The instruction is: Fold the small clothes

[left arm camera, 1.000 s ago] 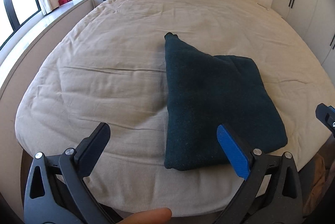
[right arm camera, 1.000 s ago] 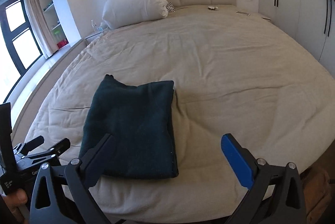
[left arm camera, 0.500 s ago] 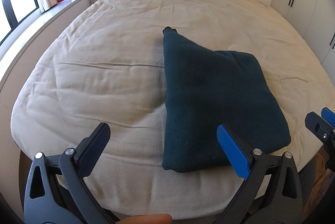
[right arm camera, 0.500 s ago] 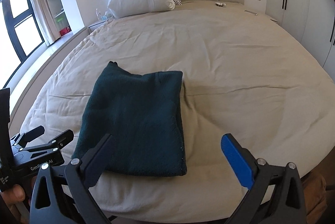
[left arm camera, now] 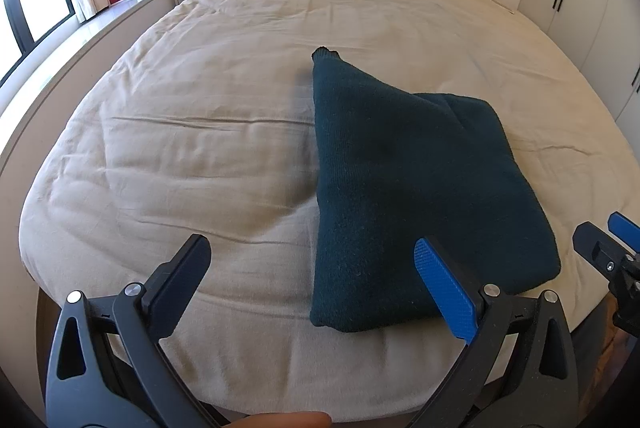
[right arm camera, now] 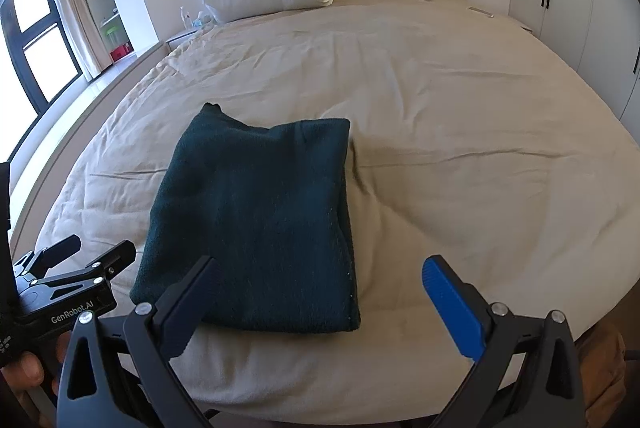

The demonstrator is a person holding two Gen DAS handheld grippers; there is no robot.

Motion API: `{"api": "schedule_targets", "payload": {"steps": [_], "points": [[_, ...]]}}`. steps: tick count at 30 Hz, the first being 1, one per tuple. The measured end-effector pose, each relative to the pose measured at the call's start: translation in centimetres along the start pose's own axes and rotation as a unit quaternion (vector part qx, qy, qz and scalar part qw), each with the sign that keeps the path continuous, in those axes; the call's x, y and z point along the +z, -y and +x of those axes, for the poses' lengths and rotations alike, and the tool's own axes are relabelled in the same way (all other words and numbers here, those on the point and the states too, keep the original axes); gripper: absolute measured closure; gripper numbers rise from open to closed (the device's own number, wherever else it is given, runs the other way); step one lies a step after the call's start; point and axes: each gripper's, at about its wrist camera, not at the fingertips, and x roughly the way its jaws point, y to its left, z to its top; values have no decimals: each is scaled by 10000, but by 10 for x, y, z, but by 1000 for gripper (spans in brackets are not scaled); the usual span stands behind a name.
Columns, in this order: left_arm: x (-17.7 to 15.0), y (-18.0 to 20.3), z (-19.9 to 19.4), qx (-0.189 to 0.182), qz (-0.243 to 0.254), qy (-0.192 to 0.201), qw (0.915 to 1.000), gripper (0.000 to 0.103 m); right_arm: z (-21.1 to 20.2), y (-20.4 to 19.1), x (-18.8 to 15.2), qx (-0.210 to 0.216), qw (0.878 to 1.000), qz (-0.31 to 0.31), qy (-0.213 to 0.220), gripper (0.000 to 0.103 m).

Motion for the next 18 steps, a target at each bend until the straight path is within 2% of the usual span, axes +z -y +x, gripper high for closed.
{"api": "schedule_targets", "payload": {"steps": [18], "points": [[0,1,2,17,-12,11,10000,0,2,1,0,8,10000,15,-29,0]]}}
